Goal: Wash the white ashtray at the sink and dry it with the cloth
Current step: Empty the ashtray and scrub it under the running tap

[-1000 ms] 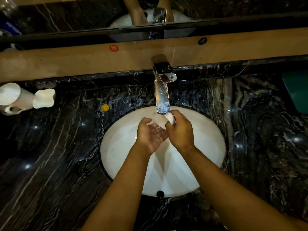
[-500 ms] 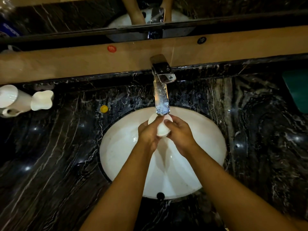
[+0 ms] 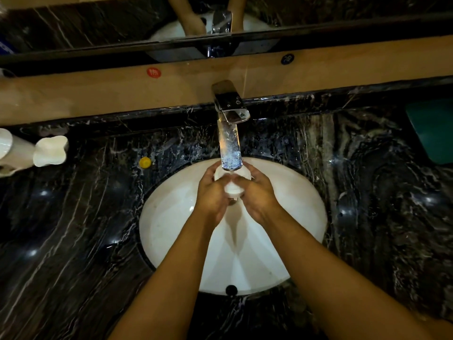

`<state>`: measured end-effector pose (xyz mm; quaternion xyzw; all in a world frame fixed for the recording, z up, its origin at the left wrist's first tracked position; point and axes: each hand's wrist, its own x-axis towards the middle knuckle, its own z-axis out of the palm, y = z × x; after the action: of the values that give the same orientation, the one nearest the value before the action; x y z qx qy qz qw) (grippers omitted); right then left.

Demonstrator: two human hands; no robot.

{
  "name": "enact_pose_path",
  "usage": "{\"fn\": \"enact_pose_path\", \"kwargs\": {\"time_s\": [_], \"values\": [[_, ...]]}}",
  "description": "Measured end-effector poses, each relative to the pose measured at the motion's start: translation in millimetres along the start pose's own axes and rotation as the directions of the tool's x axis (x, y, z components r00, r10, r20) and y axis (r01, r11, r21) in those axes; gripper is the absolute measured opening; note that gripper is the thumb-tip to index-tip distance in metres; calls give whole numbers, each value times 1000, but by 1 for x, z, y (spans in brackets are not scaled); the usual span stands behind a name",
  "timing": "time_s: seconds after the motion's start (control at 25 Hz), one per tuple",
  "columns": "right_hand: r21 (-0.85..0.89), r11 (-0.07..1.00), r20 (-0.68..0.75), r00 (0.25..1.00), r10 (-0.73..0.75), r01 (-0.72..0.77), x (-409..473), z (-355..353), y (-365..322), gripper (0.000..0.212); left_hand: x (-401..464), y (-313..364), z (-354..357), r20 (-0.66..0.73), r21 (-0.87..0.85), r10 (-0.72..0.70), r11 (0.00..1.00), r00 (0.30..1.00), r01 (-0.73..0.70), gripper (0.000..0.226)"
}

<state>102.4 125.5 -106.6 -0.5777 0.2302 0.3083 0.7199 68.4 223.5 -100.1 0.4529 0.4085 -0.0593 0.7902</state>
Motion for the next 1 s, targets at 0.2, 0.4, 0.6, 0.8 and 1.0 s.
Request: {"fn": "enact_pose_path", "kwargs": {"time_s": [0.2,0.4,0.6,0.8,1.0], "values": [[-86,996,-189,981,-33,17,-2,14,2,23,2,-10,13,-233,113,132,988,963,-108,14],[26,1000,-12,1000,-3,3,-11,2,0,46,21,3,11,-260,435,201,897,945,-71,26],[8,996,-143,986,-89,91,-8,-2,-5,22,8,7,28,3,515,256,828,967,-221,16],[-152,974,-3,986,-169,167,-17,8,7,21,14,9,22,37,283,-81,957,996,67,39],[-450,863,-30,961,-273,231,-21,20,18,20,3,0,13,57,2,-207,978,977,207,35]]}}
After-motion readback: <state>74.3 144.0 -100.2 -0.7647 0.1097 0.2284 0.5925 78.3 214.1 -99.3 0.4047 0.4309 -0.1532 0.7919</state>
